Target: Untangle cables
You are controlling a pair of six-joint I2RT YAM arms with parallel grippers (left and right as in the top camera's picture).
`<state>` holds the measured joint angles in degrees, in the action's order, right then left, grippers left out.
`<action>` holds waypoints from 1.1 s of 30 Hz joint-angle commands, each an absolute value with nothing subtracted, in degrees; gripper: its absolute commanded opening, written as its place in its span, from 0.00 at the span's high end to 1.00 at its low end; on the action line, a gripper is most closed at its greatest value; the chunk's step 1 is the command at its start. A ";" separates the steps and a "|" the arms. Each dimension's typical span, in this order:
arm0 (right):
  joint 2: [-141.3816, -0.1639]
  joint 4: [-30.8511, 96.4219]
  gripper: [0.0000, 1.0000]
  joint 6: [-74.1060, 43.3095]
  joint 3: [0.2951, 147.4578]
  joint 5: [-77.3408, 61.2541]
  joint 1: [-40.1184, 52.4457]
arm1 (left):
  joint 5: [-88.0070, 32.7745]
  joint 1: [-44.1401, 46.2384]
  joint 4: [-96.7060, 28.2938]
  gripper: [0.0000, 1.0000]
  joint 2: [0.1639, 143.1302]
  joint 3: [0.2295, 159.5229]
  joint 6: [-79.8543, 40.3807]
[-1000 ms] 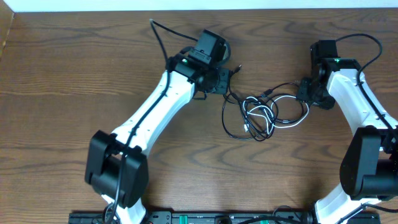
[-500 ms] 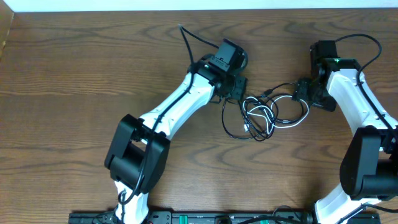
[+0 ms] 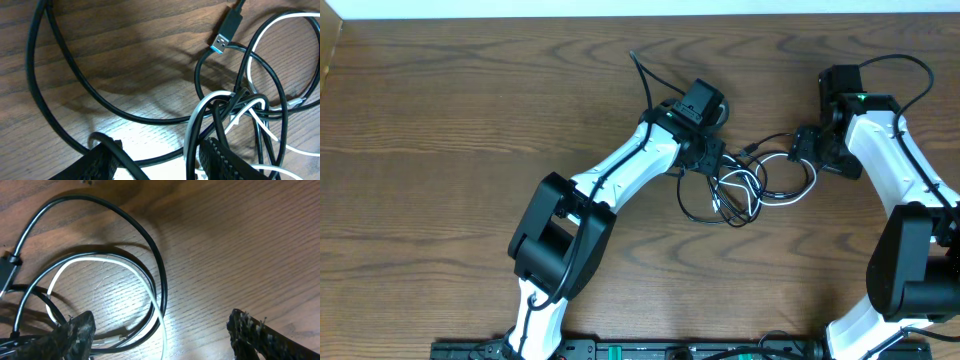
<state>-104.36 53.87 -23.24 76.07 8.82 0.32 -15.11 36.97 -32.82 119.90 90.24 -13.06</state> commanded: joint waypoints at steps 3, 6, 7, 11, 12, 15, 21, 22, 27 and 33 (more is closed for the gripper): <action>-104.40 53.60 0.18 -21.96 76.71 8.12 0.08 | -15.42 37.34 -32.47 0.45 121.43 90.21 -12.10; -104.40 53.25 0.18 -20.38 76.71 6.42 0.08 | -16.05 37.50 -32.45 0.59 121.43 90.21 -12.10; -104.40 53.12 0.18 -20.01 76.71 5.93 0.10 | -16.12 37.50 -32.47 0.65 121.43 90.21 -12.10; -104.12 51.94 0.31 -14.44 76.99 -1.04 0.08 | -16.25 37.69 -33.28 0.93 121.01 90.28 -10.24; -103.77 51.57 0.32 -11.42 77.56 -4.93 0.10 | -16.12 37.47 -33.93 0.93 120.38 90.52 -8.67; -102.52 51.55 0.24 -7.51 81.36 -11.99 0.08 | -15.81 35.42 -35.62 0.93 116.55 91.92 -7.27; -101.89 50.70 0.18 -7.01 92.84 -21.85 0.21 | -18.09 29.82 -35.73 0.93 103.57 92.36 -7.09; -101.89 49.67 0.18 -6.74 93.32 -23.40 0.36 | -19.57 29.32 -35.79 0.93 102.15 92.36 -7.09; -102.35 44.86 0.19 -3.90 93.51 -30.59 2.37 | -29.91 27.92 -35.68 0.93 97.21 92.33 -6.00; -103.04 44.38 0.20 3.66 93.41 -34.26 5.76 | -34.92 27.92 -35.27 0.92 96.53 92.36 -5.58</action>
